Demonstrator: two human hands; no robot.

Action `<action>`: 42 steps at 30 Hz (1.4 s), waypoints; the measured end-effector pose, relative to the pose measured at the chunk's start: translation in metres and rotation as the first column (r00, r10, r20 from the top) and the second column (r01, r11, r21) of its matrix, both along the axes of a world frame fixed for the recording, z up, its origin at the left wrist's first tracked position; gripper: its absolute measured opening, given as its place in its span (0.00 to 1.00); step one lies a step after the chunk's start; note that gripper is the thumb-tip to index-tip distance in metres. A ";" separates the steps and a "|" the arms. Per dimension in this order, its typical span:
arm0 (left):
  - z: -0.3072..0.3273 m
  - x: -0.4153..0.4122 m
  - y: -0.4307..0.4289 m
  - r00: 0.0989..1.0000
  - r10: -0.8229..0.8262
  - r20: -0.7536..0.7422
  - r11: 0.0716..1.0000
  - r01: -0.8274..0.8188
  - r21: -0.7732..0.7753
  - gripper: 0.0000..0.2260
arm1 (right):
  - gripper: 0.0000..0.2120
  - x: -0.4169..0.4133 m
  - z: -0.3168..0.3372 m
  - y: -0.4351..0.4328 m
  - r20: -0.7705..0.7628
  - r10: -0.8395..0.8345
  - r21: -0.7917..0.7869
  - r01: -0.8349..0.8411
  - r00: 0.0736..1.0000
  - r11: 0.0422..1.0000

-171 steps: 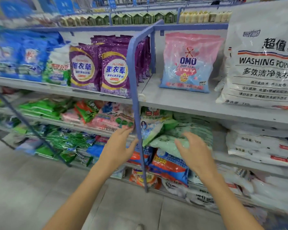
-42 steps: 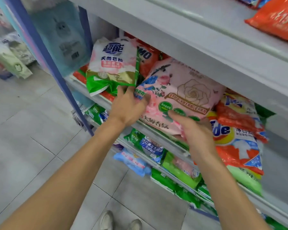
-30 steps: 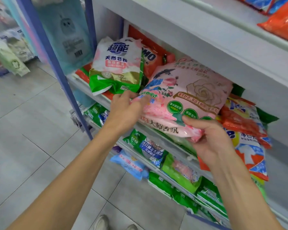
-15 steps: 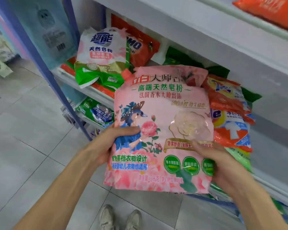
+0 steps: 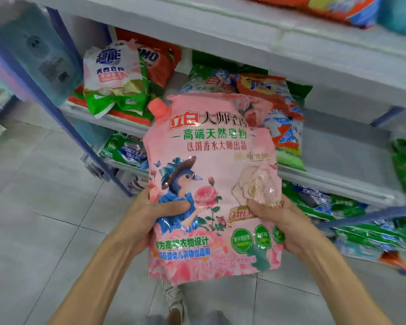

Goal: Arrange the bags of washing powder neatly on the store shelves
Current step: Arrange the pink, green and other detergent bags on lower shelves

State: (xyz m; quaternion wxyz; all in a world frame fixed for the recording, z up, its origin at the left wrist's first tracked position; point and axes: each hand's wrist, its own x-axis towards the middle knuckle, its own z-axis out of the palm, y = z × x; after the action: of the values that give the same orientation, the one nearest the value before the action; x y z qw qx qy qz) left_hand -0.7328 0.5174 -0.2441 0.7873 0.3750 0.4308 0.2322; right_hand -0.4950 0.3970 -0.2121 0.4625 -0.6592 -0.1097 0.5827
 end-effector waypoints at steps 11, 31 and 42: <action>0.059 0.100 -0.127 0.961 -0.275 0.028 0.955 0.270 0.126 0.34 | 0.34 0.060 0.034 -0.180 -0.046 -0.328 0.159 0.332 0.943 0.930; 0.106 0.340 -0.366 0.664 -0.748 -0.006 0.650 0.733 0.201 0.26 | 0.24 0.186 0.065 -0.487 0.039 -0.763 0.284 0.725 0.645 0.628; 0.077 0.508 -0.424 0.559 -0.829 -0.006 0.557 0.827 0.079 0.35 | 0.20 0.308 0.049 -0.559 0.059 -0.846 0.237 0.816 0.529 0.527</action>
State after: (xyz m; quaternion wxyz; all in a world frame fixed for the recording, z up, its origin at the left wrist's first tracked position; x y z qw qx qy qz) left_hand -0.2253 0.0934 -0.1671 0.7967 0.5580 0.1832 -0.1429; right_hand -0.1873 -0.1620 -0.1634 0.7310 -0.6328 0.1282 0.2208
